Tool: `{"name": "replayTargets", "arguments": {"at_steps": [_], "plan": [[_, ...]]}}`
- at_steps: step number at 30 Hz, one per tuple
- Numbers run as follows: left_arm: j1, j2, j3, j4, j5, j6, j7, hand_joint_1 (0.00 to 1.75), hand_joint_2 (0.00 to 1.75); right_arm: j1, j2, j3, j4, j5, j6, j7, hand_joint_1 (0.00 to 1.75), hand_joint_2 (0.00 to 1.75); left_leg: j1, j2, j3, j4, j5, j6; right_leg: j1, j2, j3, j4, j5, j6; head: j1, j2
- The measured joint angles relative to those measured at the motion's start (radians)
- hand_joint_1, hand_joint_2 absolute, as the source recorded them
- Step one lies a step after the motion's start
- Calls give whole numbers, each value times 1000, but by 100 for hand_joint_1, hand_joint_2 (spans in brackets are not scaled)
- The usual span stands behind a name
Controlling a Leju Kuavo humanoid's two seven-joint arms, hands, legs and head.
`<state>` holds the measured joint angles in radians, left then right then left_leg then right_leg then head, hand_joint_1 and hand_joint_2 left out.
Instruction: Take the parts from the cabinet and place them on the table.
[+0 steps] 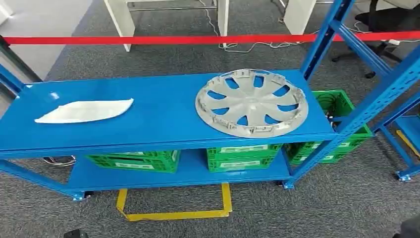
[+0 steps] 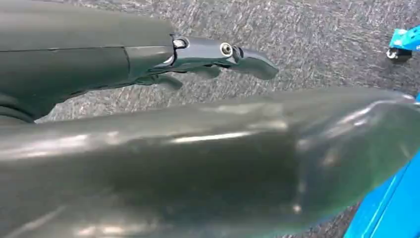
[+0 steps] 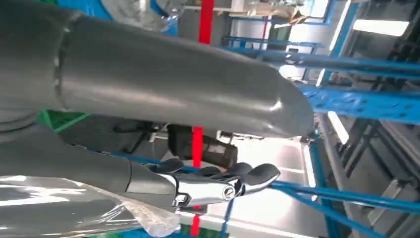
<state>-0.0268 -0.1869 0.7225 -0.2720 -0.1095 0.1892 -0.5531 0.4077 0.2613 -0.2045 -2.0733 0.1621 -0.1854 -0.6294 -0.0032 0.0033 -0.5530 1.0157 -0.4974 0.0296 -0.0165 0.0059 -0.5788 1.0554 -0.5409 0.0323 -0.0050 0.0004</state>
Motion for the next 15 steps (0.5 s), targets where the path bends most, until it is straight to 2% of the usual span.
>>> {"name": "replayTargets", "arguments": {"at_steps": [1, 3, 4, 5, 6, 7, 8, 9, 10, 11, 13, 15], "plan": [[-2, 0, 1, 0, -1, 0, 0, 0, 0, 0, 0, 0, -2, 0, 2, 1, 0, 0, 1, 0, 0, -2, 3, 5, 1, -1, -20, 43, -32, 2, 4, 0], [-1, -1, 3, 0, -3, -1, 4, 0, 0, 0, -4, 2, -2, -1, 6, 8, 0, 0, -1, 0, -2, -2, 3, 6, 1, -1, -88, 193, -104, 9, 4, 0], [-1, -2, 3, 1, -5, -2, 5, 0, 0, 3, -4, 3, -2, -3, 8, 11, 0, 0, -2, 2, -3, -1, 3, 6, 1, -1, -119, 257, -126, 11, 4, 0], [-1, -2, 5, 1, -5, -2, 6, 0, 0, 6, -6, 3, -2, -4, 10, 13, 0, 0, -3, 2, -2, -1, 3, 6, 1, -1, -132, 281, -121, 13, 5, 0], [-1, -2, 7, 1, -5, -2, 8, 0, 0, 9, -8, 3, -2, -4, 14, 15, 0, 0, -3, 1, -1, -1, 3, 6, 1, -1, -119, 255, -92, 12, 4, 0], [-1, -3, 10, 1, -5, -2, 10, 0, 0, 11, -10, 4, -2, -2, 18, 16, 0, 0, -3, 1, 2, -1, 3, 6, 1, -1, -84, 184, -47, 11, 5, 0], [-1, -3, 13, 1, -5, -1, 14, 0, 0, 12, -12, 4, -2, 1, 20, 16, 0, 0, -3, 1, 5, 0, 1, 5, 1, -3, -34, 85, 1, 8, 5, 0], [-1, -5, 14, 1, -5, -1, 15, 0, 0, 12, -13, 5, -2, 4, 20, 17, 0, 0, -4, 1, 6, 1, -1, 2, 1, -7, 9, -2, 31, 4, 5, 0], [-2, -5, 16, 1, -5, 0, 15, 0, 0, 11, -13, 6, -3, 6, 21, 19, 0, 0, -12, 1, 2, 6, -4, -4, 6, -9, 23, -30, 11, -2, 4, 0], [-2, -6, 18, 1, -5, 0, 16, 0, 0, 13, -13, 7, -5, 6, 21, 18, 0, 0, -10, 1, -1, 8, -4, -8, 5, -6, 28, -31, 17, -11, 2, 0], [-2, -7, 21, 1, -6, 0, 16, 0, 0, 18, -13, 8, -6, 8, 22, 18, 0, 0, -7, 1, 0, 3, 1, -16, 9, -5, 26, -31, 18, -18, 3, 0], [-3, -6, 24, 1, -7, 2, 18, 0, 0, 20, -14, 11, -14, 12, 25, 14, 0, 0, -7, -1, 1, 11, -9, -27, -1, -6, 32, -42, 25, -29, 4, 0]]}}
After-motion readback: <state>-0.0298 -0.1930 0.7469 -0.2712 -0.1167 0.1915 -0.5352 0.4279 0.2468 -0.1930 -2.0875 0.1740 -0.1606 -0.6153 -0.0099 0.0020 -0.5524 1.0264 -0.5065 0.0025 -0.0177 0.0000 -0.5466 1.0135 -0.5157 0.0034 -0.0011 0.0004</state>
